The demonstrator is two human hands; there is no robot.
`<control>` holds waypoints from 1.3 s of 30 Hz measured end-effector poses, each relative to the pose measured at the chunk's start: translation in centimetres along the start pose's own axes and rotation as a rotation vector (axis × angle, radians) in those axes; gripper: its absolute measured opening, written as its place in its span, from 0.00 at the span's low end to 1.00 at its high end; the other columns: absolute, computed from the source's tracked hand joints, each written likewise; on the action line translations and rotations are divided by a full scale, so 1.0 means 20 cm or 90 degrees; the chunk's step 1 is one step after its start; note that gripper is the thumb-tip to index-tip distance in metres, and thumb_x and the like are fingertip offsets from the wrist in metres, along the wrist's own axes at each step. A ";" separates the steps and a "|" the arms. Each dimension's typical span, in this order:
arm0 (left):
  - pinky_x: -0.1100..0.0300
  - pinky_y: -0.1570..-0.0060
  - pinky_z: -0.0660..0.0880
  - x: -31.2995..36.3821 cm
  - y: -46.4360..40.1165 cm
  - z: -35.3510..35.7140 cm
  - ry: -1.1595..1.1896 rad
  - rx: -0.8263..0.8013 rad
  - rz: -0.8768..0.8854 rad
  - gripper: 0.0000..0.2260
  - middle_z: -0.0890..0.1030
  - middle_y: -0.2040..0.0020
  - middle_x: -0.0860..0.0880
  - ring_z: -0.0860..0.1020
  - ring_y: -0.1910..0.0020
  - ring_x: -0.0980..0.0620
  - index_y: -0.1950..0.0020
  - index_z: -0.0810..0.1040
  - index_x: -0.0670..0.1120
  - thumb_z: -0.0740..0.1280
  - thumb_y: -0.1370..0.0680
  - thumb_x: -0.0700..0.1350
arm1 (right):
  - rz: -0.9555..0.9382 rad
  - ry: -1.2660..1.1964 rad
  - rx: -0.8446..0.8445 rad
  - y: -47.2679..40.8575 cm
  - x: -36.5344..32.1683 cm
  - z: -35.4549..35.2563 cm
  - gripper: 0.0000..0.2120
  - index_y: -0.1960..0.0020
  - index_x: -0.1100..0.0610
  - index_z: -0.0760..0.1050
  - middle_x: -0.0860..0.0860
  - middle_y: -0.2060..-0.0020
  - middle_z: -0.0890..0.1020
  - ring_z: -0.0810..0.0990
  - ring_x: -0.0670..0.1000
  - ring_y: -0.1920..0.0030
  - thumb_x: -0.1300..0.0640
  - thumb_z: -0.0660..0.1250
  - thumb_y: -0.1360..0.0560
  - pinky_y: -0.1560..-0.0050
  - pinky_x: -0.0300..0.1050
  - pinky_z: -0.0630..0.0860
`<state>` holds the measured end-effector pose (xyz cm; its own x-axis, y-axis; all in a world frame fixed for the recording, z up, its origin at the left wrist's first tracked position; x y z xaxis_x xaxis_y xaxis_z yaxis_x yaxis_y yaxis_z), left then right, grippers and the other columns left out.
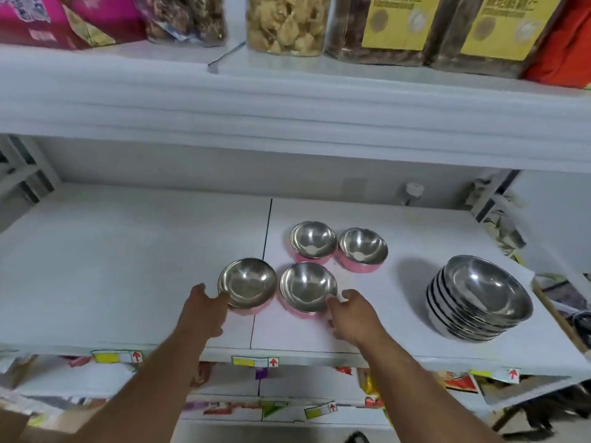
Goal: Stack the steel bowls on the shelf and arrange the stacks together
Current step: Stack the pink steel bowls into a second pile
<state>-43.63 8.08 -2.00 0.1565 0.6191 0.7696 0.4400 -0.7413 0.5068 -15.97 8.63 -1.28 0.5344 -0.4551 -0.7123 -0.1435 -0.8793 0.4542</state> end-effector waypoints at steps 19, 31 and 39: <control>0.47 0.56 0.82 0.09 0.02 0.22 0.127 -0.149 0.022 0.15 0.83 0.52 0.36 0.81 0.62 0.42 0.34 0.74 0.46 0.62 0.21 0.37 | -0.064 -0.170 0.173 -0.03 -0.08 -0.23 0.14 0.56 0.60 0.81 0.53 0.70 0.88 0.88 0.54 0.66 0.55 0.61 0.20 0.55 0.53 0.86; 0.52 0.58 0.84 0.06 0.12 0.47 0.137 -0.313 0.011 0.15 0.85 0.48 0.42 0.87 0.55 0.42 0.31 0.74 0.46 0.65 0.18 0.46 | -0.028 -0.138 0.042 -0.01 -0.11 -0.13 0.16 0.51 0.71 0.79 0.60 0.67 0.88 0.87 0.57 0.67 0.57 0.62 0.22 0.55 0.53 0.87; 0.51 0.54 0.84 0.02 0.12 0.42 0.127 -0.348 0.007 0.15 0.79 0.40 0.41 0.86 0.51 0.41 0.30 0.73 0.44 0.61 0.17 0.40 | -0.012 -0.122 0.036 -0.02 -0.04 -0.12 0.16 0.56 0.72 0.77 0.61 0.68 0.87 0.86 0.58 0.69 0.58 0.65 0.22 0.60 0.52 0.86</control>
<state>-35.05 8.71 -3.64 -0.0343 0.5885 0.8078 -0.0893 -0.8068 0.5840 -14.39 9.69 0.49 0.3694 -0.4525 -0.8117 -0.1848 -0.8918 0.4131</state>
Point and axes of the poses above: each hand's wrist, its own y-axis away from the middle knuckle, its own z-axis out of the palm, x = y × z, the point moved 3 cm from there along -y, towards the middle knuckle
